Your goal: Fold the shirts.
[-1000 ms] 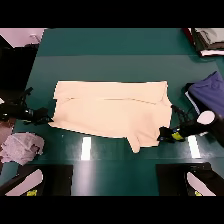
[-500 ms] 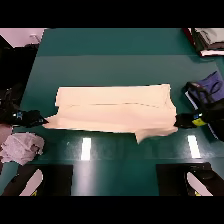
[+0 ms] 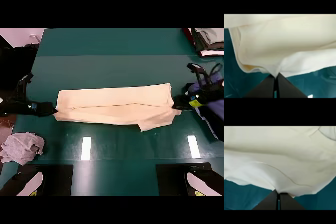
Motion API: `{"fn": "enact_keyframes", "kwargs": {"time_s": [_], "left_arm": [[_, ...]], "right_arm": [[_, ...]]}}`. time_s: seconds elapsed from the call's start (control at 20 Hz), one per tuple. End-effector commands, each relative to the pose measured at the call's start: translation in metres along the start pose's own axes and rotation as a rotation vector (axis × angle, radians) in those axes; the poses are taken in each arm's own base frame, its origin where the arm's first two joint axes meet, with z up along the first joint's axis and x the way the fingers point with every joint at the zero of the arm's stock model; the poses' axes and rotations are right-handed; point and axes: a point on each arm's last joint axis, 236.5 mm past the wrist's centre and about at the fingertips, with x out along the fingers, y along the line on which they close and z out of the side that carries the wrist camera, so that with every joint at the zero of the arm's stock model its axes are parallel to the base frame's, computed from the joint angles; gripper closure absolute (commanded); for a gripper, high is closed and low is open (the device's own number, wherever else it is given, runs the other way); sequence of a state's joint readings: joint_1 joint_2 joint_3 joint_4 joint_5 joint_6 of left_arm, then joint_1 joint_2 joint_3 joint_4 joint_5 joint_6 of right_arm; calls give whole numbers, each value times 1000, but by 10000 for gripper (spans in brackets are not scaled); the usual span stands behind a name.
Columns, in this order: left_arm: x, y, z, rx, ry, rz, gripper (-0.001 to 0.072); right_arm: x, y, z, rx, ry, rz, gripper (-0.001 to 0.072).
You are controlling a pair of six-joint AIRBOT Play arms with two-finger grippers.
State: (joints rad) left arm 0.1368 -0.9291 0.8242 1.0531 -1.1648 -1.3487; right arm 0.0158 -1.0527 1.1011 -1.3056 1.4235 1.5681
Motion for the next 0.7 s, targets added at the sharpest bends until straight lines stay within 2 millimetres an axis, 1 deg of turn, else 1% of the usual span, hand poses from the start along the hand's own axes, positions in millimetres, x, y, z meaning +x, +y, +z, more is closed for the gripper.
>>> {"fn": "enact_keyframes", "kwargs": {"time_s": [0.0,0.1,0.2,0.3,0.4,0.6,0.65], "left_arm": [[21,15,32,-27,-44,36,682],[30,24,53,-74,-65,47,682],[39,30,69,-100,-76,52,682],[49,37,82,-112,-84,59,682],[55,42,91,-123,-99,66,681],[57,51,113,-121,-181,88,681],[56,52,117,-122,-201,92,641]], "right_arm": [[17,-10,35,16,0,-11,696],[22,-18,54,36,-11,-15,696],[24,-26,70,57,-23,-18,697],[28,-30,83,61,-28,-21,696],[34,-33,95,47,-38,-20,697],[51,-38,115,58,-56,-15,694],[55,-37,121,63,-68,-5,691]]}}
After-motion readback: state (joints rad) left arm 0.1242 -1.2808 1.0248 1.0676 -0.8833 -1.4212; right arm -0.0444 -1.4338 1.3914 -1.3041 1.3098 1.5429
